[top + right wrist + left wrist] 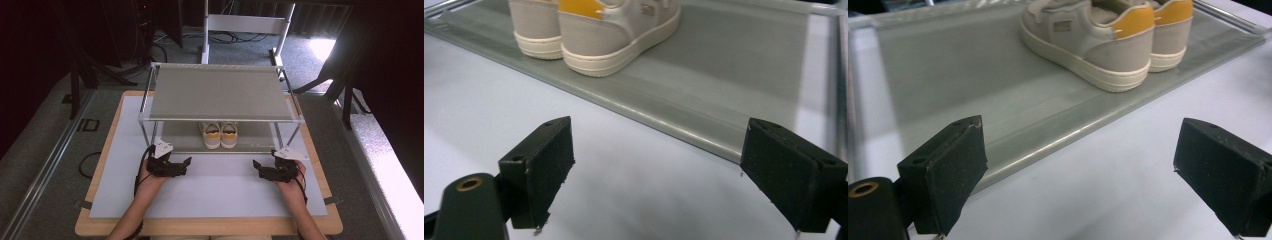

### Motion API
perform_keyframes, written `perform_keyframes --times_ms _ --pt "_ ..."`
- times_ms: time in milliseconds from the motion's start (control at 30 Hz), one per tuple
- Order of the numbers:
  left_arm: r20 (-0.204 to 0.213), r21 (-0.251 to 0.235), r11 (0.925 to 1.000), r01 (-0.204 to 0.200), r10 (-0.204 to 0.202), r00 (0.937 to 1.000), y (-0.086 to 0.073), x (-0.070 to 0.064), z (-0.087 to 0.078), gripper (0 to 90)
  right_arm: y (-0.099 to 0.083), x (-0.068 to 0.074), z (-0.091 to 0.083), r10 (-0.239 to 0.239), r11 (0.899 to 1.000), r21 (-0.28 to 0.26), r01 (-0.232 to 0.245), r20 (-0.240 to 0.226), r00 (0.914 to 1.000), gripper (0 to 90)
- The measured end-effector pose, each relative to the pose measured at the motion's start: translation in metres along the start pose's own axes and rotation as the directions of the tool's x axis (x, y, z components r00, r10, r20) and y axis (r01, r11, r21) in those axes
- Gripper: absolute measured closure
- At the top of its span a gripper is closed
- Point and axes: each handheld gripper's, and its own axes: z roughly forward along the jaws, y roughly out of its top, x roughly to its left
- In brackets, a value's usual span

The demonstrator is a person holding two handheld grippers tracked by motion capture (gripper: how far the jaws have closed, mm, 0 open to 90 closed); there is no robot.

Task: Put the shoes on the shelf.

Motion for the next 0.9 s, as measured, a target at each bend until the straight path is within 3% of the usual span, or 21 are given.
perform_keyframes --times_ms 400,533,633,900 --pt "-0.043 -0.016 0.9999 0.003 -0.004 0.999 -0.011 0.016 -0.023 6.6 -0.014 -0.018 -0.026 0.044 0.999 -0.021 -0.043 0.038 0.9983 13.2" --pt "-0.066 -0.019 0.9998 0.008 -0.009 0.9978 -0.014 0.023 -0.031 6.6 -0.021 -0.026 -0.037 0.042 0.999 -0.023 -0.041 0.072 0.9965 13.2" --pt "-0.084 -0.031 0.9991 0.03 -0.033 0.9959 -0.018 0.031 -0.038 6.6 -0.026 -0.031 -0.042 0.052 0.998 -0.026 -0.05 0.082 0.9952 13.2" --pt "-0.144 -0.035 0.9986 0.04 -0.045 0.9885 -0.028 0.047 -0.052 6.6 -0.032 -0.043 -0.052 0.079 0.997 -0.031 -0.076 0.137 0.9874 13.2"
